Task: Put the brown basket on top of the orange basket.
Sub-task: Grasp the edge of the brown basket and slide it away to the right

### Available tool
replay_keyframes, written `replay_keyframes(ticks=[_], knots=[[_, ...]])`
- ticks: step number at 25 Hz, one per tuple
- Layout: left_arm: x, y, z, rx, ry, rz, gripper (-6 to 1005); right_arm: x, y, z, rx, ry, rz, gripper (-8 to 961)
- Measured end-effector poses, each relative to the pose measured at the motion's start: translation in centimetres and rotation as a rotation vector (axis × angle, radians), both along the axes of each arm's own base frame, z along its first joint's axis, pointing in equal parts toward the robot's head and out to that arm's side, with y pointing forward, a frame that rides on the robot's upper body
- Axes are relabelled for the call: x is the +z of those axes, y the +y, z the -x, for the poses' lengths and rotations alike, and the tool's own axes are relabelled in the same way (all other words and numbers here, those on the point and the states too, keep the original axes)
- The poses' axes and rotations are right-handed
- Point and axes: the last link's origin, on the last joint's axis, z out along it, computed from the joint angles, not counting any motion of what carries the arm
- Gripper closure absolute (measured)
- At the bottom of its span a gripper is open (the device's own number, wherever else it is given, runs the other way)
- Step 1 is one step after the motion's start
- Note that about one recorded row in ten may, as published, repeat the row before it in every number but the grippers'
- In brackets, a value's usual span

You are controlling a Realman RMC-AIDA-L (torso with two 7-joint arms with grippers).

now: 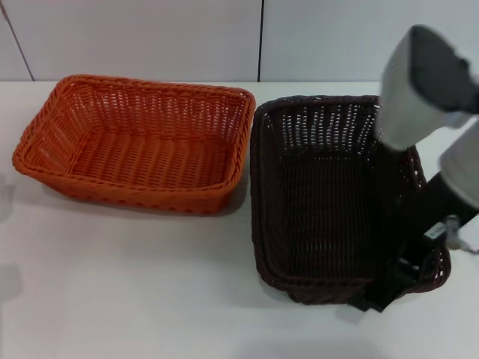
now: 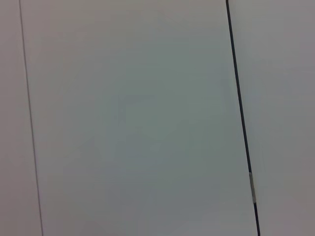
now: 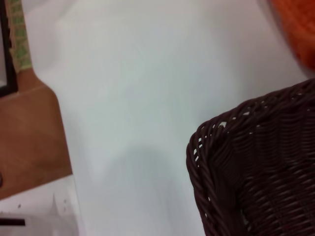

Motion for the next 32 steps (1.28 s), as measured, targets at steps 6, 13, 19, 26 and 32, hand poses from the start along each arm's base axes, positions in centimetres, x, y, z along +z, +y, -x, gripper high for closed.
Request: replay_keyframes(ticks=[6, 13, 19, 26, 32], knots=[[0.1, 0.0, 0.0, -0.001, 0.002, -0.002, 202, -2.8, 0.7, -0.9, -0.005, -0.065, 0.026, 249], [0.2, 0.0, 0.1, 0.002, 0.004, -0.006, 202, -3.6, 0.5, -0.9, 0.032, -0.102, 0.021, 285], [0.2, 0.0, 0.2, 0.003, 0.009, -0.007, 202, -3.7, 0.8, -1.0, 0.022, -0.102, 0.000, 358], [0.2, -0.1, 0.2, 0.005, 0.014, -0.006, 202, -3.5, 0.9, -0.7, 0.023, -0.104, -0.031, 609], [0.3, -0.2, 0.4, 0.006, 0.029, -0.018, 202, -2.2, 0.8, 1.0, 0.068, -0.073, -0.127, 688]])
